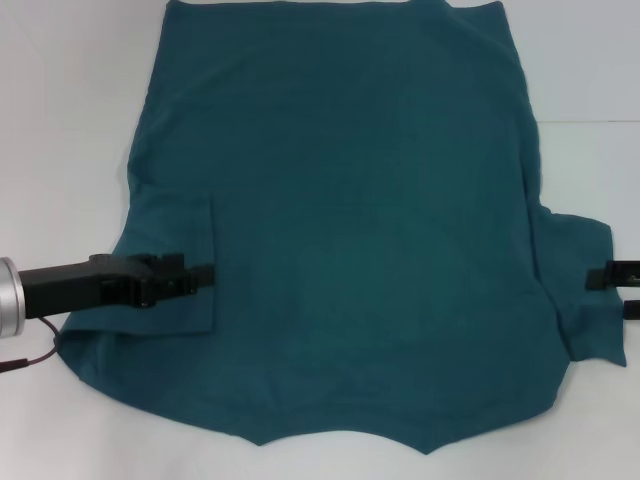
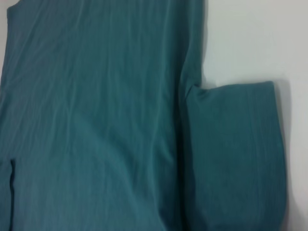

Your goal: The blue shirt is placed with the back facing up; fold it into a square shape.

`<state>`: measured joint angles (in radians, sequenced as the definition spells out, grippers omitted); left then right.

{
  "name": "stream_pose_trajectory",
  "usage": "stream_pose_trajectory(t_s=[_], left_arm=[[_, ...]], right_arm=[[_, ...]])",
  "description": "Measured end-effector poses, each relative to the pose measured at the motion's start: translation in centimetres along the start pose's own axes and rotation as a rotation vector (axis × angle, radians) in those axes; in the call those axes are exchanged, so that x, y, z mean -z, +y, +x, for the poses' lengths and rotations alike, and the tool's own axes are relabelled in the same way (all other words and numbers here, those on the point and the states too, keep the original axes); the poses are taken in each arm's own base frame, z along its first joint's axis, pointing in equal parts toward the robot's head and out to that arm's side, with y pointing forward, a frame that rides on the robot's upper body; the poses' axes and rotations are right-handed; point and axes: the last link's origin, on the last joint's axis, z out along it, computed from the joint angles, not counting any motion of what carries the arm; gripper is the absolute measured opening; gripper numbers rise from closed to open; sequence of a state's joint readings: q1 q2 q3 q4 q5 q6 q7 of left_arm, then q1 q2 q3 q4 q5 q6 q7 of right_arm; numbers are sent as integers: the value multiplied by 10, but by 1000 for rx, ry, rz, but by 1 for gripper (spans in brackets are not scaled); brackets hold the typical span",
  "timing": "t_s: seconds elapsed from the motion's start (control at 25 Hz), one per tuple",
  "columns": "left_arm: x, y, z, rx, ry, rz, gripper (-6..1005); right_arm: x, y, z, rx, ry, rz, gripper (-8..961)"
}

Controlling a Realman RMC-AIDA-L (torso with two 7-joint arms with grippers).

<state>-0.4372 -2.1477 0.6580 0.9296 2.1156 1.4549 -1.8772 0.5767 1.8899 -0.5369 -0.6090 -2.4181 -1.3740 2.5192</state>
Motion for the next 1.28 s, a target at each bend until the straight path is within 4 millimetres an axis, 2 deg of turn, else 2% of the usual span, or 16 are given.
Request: stream_pose_trajectory(t_s=[0.52,1.08,1.28], left_arm=[[0,-1,0,-2,-1,9,609],[-1,-2,1,-3,4,11,609],[-1,-2,2,-5,5,18,610]], right_arm=[[4,-4,-1,8,4,17,892],[-10,1,0,20,-9,20,891],[-14,10,0,30,-27,-38,891]])
